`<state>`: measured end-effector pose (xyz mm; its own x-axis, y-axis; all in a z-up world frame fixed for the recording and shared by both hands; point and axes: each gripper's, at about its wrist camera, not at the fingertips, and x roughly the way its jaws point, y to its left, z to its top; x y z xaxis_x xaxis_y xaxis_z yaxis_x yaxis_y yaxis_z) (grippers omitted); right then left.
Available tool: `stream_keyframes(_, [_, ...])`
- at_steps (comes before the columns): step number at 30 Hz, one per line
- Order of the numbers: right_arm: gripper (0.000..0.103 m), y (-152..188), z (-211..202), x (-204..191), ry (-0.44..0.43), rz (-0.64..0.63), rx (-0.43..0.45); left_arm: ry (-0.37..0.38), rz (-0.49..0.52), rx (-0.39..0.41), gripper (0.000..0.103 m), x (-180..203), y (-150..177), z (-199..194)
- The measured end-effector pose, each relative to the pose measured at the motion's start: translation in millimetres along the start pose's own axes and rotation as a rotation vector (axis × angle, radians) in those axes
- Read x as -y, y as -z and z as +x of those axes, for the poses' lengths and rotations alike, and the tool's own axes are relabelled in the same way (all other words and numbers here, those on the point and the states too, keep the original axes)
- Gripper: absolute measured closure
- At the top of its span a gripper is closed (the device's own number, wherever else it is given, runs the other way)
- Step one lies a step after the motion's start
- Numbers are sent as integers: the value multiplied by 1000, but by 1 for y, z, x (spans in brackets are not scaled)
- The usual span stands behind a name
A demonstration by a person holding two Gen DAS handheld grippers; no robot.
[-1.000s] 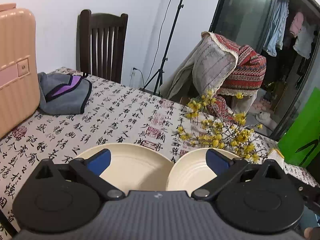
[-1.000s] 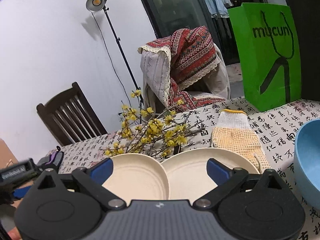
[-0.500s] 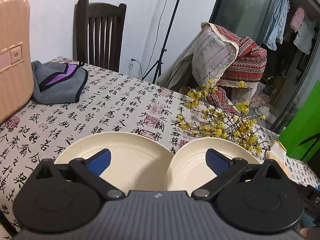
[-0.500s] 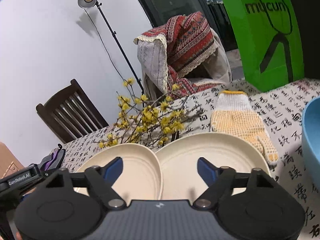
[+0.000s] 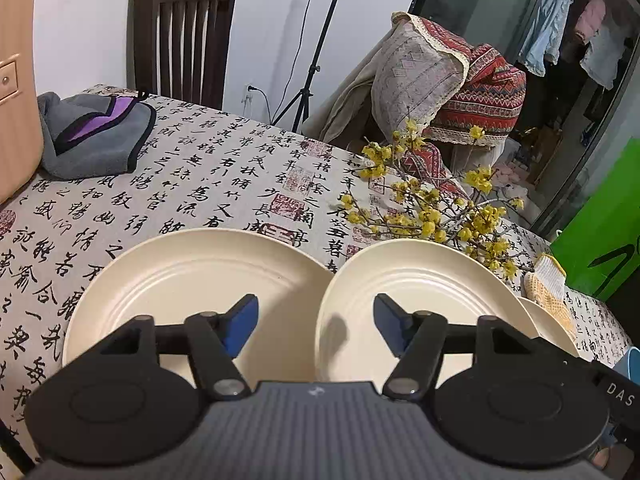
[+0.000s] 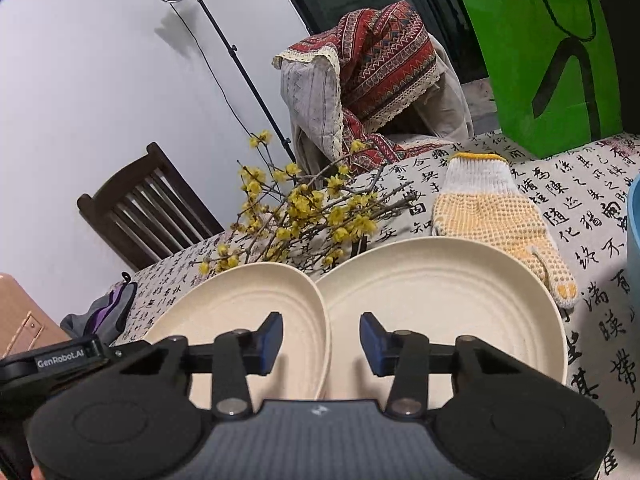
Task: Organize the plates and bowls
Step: 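Close the left gripper on the cream plate rim while the right gripper closes beside it, then lift the gripped cream plate up off the stack with both grippers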
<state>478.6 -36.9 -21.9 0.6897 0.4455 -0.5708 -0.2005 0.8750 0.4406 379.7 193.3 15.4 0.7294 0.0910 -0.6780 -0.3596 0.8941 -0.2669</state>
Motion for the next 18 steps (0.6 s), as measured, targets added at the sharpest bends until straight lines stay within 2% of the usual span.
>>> stream_keyframes(4, [71, 1, 1, 1, -7, 2, -6, 4, 5, -14, 58, 2, 1, 1])
stream_keyframes(6, [74, 1, 2, 1, -10, 1, -11, 9, -4, -31, 72, 1, 1, 4])
stream_keyframes(9, [78, 2, 3, 1, -8, -2, -15, 20, -20, -55, 82, -1, 2, 8])
stream_keyframes(13, [86, 3, 3, 0, -14, -9, -18, 32, -22, -57, 88, -1, 3, 8])
stream_keyframes(18, [92, 4, 3, -5, 5, -45, -16, 10, 14, -44, 88, 4, 4, 8])
